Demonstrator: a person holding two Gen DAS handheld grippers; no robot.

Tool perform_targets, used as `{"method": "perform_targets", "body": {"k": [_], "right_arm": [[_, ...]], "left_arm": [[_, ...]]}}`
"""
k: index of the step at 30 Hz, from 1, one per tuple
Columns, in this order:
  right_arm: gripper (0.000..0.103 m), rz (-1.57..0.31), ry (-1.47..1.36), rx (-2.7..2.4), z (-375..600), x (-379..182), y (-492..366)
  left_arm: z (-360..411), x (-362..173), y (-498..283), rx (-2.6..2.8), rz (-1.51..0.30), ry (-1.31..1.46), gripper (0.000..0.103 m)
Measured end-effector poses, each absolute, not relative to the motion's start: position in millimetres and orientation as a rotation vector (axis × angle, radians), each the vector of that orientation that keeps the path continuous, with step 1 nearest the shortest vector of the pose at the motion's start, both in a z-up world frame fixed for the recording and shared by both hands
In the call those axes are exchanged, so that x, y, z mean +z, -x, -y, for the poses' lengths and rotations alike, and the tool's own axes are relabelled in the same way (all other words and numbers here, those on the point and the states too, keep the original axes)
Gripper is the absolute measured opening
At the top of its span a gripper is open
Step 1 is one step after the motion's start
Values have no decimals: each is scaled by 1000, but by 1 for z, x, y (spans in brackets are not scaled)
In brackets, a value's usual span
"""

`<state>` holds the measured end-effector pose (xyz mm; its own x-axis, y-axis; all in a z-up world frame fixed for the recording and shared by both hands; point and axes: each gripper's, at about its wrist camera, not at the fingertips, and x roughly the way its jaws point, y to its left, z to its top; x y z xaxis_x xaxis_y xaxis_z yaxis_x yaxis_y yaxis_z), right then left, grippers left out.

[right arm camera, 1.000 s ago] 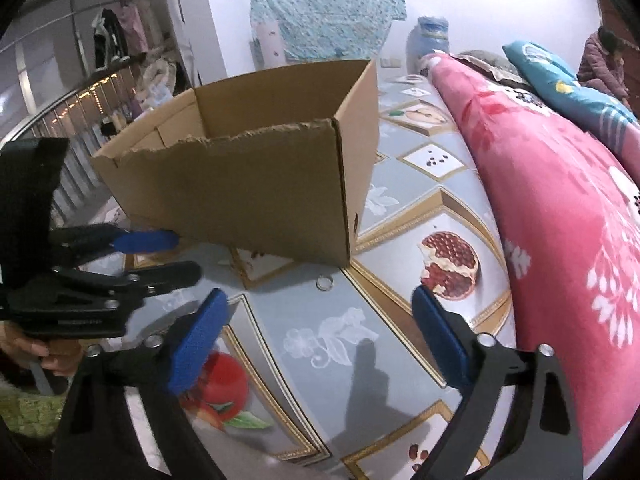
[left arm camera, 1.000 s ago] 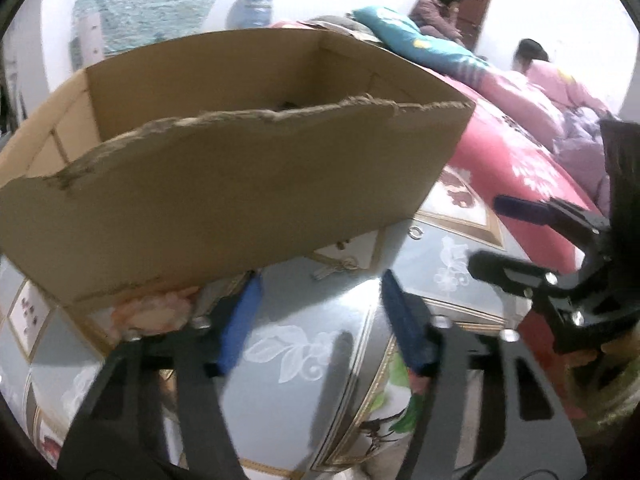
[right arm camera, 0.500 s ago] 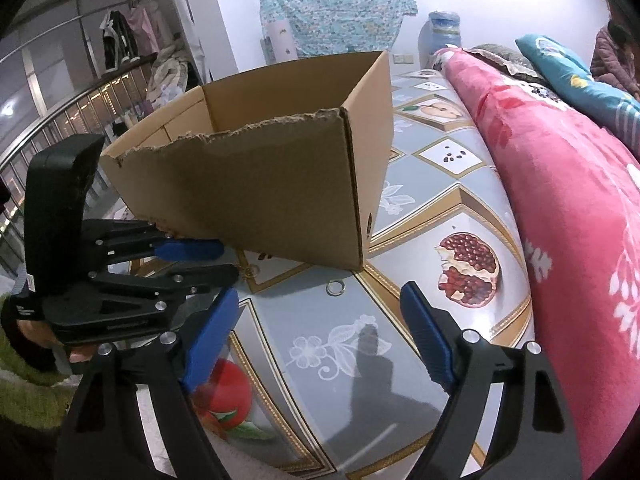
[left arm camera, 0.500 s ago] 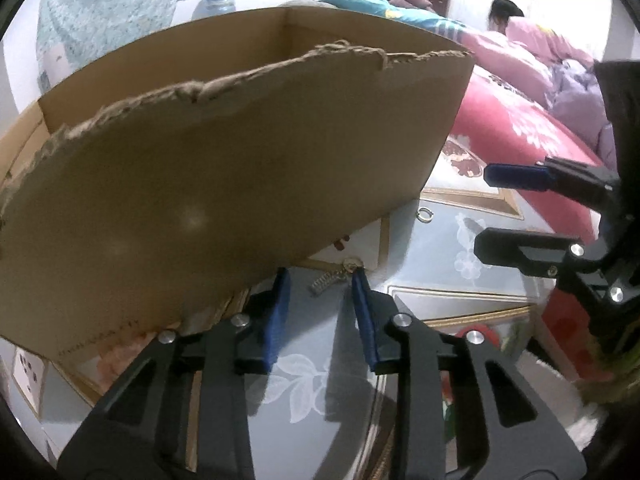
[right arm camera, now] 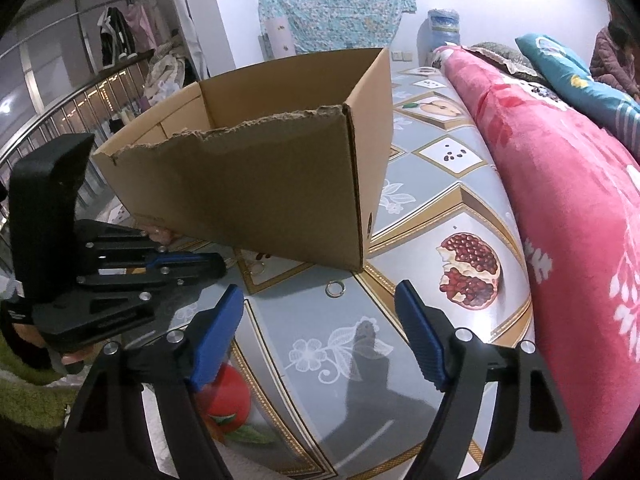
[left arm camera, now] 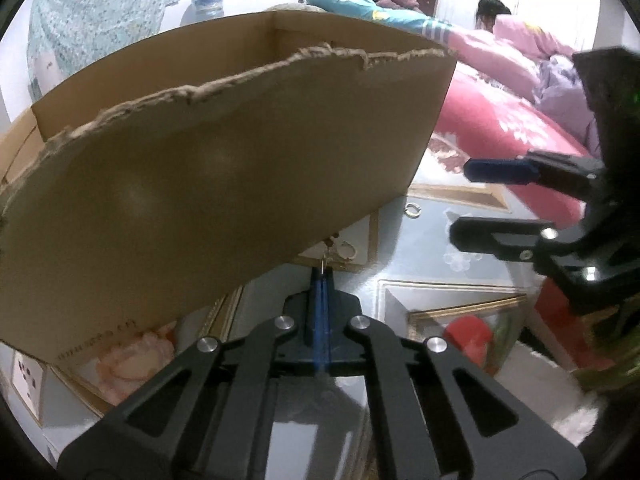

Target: Organize jewelry

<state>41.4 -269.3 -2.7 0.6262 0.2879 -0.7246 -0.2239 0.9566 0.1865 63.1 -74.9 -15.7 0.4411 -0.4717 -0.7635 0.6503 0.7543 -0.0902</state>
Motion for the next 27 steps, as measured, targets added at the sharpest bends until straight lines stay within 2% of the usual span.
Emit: {"method": "perform_targets", "body": {"k": [5, 13, 16, 27], "right_arm": [[70, -856, -65, 276, 269, -4, -45], [47, -883, -31, 236, 266, -15, -55], [41, -888, -5, 236, 262, -18, -56], [27, -890, 30, 217, 250, -26, -63]], "left_arm": [[71, -8, -59, -715, -877, -169, 0], [67, -4, -48, -695, -899, -130, 0], [65, -4, -48, -678, -911, -116, 0], [60, -9, -57, -641, -933, -85, 0]]}}
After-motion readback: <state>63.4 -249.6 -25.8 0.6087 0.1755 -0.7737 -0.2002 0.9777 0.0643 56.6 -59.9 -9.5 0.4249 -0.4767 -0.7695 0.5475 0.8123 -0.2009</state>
